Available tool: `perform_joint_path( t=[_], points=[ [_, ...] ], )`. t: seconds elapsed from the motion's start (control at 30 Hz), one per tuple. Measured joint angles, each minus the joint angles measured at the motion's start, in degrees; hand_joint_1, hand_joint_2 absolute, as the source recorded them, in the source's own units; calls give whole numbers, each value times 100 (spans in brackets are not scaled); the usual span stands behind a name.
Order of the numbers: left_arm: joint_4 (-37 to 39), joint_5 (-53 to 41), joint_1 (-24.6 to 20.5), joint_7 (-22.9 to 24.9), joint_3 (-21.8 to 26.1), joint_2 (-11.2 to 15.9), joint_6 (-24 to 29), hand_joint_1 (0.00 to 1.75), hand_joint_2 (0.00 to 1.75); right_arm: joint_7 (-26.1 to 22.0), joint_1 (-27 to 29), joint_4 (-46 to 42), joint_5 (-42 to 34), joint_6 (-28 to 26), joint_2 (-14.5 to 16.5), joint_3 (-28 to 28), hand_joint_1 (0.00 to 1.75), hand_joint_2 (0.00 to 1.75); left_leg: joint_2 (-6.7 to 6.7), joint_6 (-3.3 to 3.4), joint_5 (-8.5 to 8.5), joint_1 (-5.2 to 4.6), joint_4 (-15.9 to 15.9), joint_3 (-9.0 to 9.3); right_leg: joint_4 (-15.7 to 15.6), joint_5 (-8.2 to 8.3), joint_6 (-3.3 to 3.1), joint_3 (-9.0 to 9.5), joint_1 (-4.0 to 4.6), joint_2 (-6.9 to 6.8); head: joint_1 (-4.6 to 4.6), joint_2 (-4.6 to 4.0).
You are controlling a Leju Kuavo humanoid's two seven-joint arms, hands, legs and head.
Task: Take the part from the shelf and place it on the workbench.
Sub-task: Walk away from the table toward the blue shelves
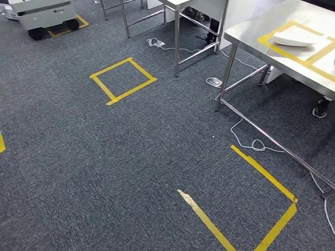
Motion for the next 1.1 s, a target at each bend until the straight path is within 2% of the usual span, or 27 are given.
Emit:
perform_joint_path(
  t=[0.07, 0.1, 0.13, 0.2, 0.23, 0.27, 0.3, 0.33, 0.37, 0.43, 0.5, 0.57, 0.6, 0.63, 0.7, 0.73, 0.77, 0.8, 0.83, 0.87, 0.9, 0.93, 0.97, 1.0, 1.03, 1.07, 1.1],
  points=[
    [-15, 5, 22, 2, -5, -1, 0, 0, 0, 2, -9, -1, 10, -2, 1, 8, 0, 0, -110, -74, 13, 27, 9, -40, -26, 4, -66, 47, 7, -131, -1, 1],
    [-18, 7, 34, 6, -6, -2, 1, 0, 0, 2, -12, -1, 16, -3, -1, 14, 0, 0, -36, -104, -24, 26, 67, -72, -38, 17, -104, 71, 4, -206, -12, 1],
    [-20, 7, 39, 12, -7, -3, 2, 0, 0, 2, -14, -2, 20, -7, -3, 19, 0, 0, 111, -130, -124, 22, 219, -142, -52, 28, -137, 85, -1, -288, -33, 1],
    [-24, 7, 26, 22, -13, -4, 4, 0, 0, 3, -1, -2, 33, -16, -8, 24, 0, 0, 500, -173, -490, 19, 873, -448, -66, 21, -179, 103, 11, -469, -69, 1],
    [-25, 8, 17, 25, -18, -3, 4, 0, 0, 4, 9, -1, 39, -20, -9, 25, 0, 0, 597, -192, -670, 31, 1275, -641, -65, 10, -189, 107, 22, -569, -75, 0],
    [-26, 8, 14, 25, -25, -3, 7, 0, 0, 4, 17, -1, 50, -20, -9, 26, 0, 0, 642, -206, -768, 43, 1576, -784, -65, -3, -191, 113, 29, -670, -73, 0],
    [-27, 9, 19, 27, -34, -2, 11, 0, 0, 5, 16, -1, 62, -20, -9, 29, 0, 0, 663, -212, -757, 52, 1691, -835, -64, -17, -189, 121, 32, -760, -75, 0],
    [-27, 9, 27, 29, -43, -1, 17, 0, 0, 5, 10, -1, 75, -20, -9, 34, 0, 0, 685, -211, -635, 57, 1576, -772, -64, -31, -183, 136, 32, -839, -77, 0],
    [-28, 10, 34, 31, -51, 1, 23, 0, 0, 6, -1, -1, 89, -21, -9, 42, 0, 0, 733, -201, -439, 59, 1262, -608, -64, -47, -173, 158, 32, -910, -78, 0],
    [-28, 14, 28, 33, -64, 5, 31, 0, 0, 9, -18, -1, 117, -24, -9, 65, 0, 0, 1020, -146, -123, 24, 485, -213, -58, -97, -127, 193, 53, -1037, -80, 0],
    [-28, 16, 6, 33, -85, 8, 34, 0, 0, 16, -30, 0, 144, -27, -10, 86, 0, 0, 1213, -77, -59, -23, 112, -37, -60, -152, -59, 210, 85, -1166, -71, 1],
    [-28, 21, 5, 33, -98, 12, 37, 0, 0, 24, -54, -1, 173, -33, -10, 111, 0, 0, 1100, -13, -70, -37, 83, -42, -79, -188, 0, 274, 90, -1287, -62, 1],
    [-28, 24, 12, 34, -100, 16, 38, 0, 0, 26, -72, -2, 192, -33, -10, 126, 0, 0, 1030, 21, -59, -30, 69, -39, -54, -231, 29, 288, 80, -1228, -54, 1],
    [-28, 26, 12, 36, -100, 21, 40, 0, 0, 27, -84, -2, 216, -21, -13, 143, 0, 0, 959, 57, -44, -20, 52, -37, 64, -326, 50, 257, 71, -1094, -41, 1],
    [-28, 27, -12, 39, -106, 28, 39, 0, 0, 20, -89, 10, 266, 54, -44, 183, 0, 0, 811, 118, -26, -5, 36, -37, 686, -665, 71, -40, 59, -716, -9, 1],
    [-28, 27, -29, 40, -108, 31, 38, 0, 0, 15, -79, 20, 286, 97, -69, 204, 0, 0, 726, 136, -26, -9, 37, -41, 1113, -841, 68, -258, 58, -607, 0, 1],
    [-28, 27, -41, 40, -111, 33, 37, 0, 0, 12, -70, 33, 303, 131, -101, 224, 0, 0, 635, 147, -26, -15, 38, -40, 1473, -942, 65, -463, 59, -554, 2, 1],
    [-27, 27, -45, 40, -112, 39, 36, 0, 0, 11, -61, 43, 315, 150, -131, 241, 0, 0, 542, 151, -28, -20, 39, -34, 1654, -927, 59, -599, 61, -531, 4, 1],
    [-27, 27, -47, 40, -112, 46, 33, 0, 0, 11, -60, 49, 325, 163, -157, 254, 0, 0, 449, 149, -30, -24, 42, -23, 1602, -787, 49, -634, 62, -514, 4, 0],
    [-26, 27, -47, 40, -113, 53, 28, 0, 0, 9, -62, 52, 333, 176, -183, 264, 0, 0, 359, 144, -34, -25, 44, -7, 1322, -547, 33, -563, 63, -479, 4, 0],
    [-24, 27, -49, 40, -116, 57, 22, 0, 0, 6, -67, 57, 338, 190, -207, 273, 0, 0, 279, 136, -39, -21, 46, 5, 915, -280, 13, -428, 59, -371, 5, 0],
    [-19, 27, -57, 40, -122, 58, 16, 0, 0, 3, -72, 69, 341, 202, -228, 278, 0, 0, 202, 121, -48, -24, 56, 5, 526, -86, -11, -287, 48, -212, 2, 0],
    [-13, 27, -69, 40, -131, 60, 11, 0, 0, -2, -77, 84, 345, 211, -245, 283, 0, 0, 130, 98, -50, -21, 66, -12, 231, 17, -26, -168, 40, -75, 2, 0],
    [-4, 27, -78, 40, -138, 61, 8, 0, 0, -5, -86, 98, 350, 217, -256, 293, 0, 0, 59, 66, -44, -10, 72, -40, 76, 40, -39, -99, 38, 25, -1, 0],
    [5, 27, -85, 40, -144, 64, 7, 0, 0, -8, -92, 110, 355, 220, -261, 304, 0, 0, -13, 25, -30, 1, 75, -71, 29, 17, -50, -67, 43, 35, -2, 1],
    [14, 27, -84, 40, -147, 68, 7, 0, 0, -11, -100, 114, 362, 221, -262, 317, 0, 0, -87, -17, -14, 16, 68, -97, -2, 17, -65, -39, 47, -29, -3, 1],
    [24, 27, -77, 40, -148, 73, 9, 0, 0, -13, -106, 116, 367, 222, -263, 332, 0, 0, -71, -52, -19, 22, 84, -114, -27, 32, -90, -20, 46, -102, -5, 1]
  ],
)
